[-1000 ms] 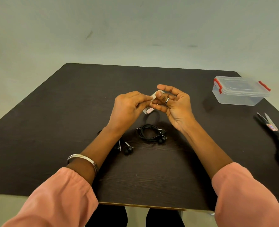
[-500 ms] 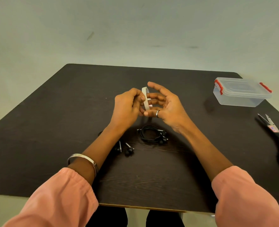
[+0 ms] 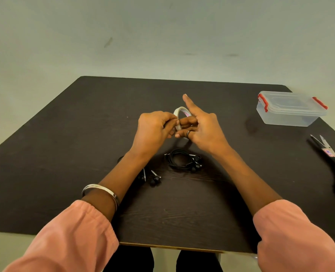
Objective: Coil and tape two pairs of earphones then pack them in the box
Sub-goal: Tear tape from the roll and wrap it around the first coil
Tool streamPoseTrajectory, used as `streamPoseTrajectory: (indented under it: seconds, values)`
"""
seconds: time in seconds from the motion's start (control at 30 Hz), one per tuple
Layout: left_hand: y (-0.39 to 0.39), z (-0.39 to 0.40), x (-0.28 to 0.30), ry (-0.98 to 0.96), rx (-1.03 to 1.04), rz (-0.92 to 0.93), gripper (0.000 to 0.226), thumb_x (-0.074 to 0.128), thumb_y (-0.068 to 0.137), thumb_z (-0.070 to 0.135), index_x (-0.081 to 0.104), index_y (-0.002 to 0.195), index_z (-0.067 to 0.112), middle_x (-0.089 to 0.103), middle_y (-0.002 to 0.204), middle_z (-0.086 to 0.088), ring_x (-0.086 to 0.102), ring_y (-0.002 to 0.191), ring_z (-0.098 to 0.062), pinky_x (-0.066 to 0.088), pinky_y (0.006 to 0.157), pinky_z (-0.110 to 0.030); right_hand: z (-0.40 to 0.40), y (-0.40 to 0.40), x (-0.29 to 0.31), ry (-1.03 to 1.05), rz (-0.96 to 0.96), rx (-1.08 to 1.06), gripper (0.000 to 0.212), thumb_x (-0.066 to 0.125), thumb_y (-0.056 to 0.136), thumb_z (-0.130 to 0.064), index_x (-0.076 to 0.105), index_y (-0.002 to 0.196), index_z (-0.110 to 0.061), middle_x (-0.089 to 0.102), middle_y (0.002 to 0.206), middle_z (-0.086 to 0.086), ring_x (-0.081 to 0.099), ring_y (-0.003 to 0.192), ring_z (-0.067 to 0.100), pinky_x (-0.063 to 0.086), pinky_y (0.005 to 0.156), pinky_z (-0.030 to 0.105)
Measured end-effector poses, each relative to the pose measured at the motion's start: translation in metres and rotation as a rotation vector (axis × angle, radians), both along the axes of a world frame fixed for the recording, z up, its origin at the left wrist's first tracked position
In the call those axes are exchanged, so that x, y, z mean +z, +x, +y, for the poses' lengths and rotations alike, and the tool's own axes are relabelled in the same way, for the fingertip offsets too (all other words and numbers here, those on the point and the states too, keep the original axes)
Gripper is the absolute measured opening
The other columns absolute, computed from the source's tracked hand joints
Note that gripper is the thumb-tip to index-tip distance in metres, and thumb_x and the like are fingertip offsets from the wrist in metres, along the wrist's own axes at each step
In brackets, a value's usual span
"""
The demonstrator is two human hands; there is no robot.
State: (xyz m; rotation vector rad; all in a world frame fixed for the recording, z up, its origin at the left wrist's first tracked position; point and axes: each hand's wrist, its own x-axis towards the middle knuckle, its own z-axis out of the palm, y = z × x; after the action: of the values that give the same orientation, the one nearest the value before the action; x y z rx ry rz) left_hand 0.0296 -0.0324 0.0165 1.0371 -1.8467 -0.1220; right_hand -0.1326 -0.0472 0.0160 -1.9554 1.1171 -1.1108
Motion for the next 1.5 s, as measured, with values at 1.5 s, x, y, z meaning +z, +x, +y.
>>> streamPoseTrajectory:
  seconds: [1.5]
  values:
    - [0.015, -0.011, -0.002, 0.736, -0.111, 0.449, 0.014, 0.078, 0.073, 0.001, 0.073, 0.084, 0.008, 0.073, 0.078, -0.01, 0.071, 0.07, -0.015, 0.058, 0.063, -0.025, 0.0, -0.016, 0.012, -0.09, 0.377, 0.068, 0.073, 0.075, 0.08, -0.009, 0.04, 0.144, -0.013, 0.073, 0.107, 0.005, 0.061, 0.104, 0.004, 0.036, 0.095, 0.007]
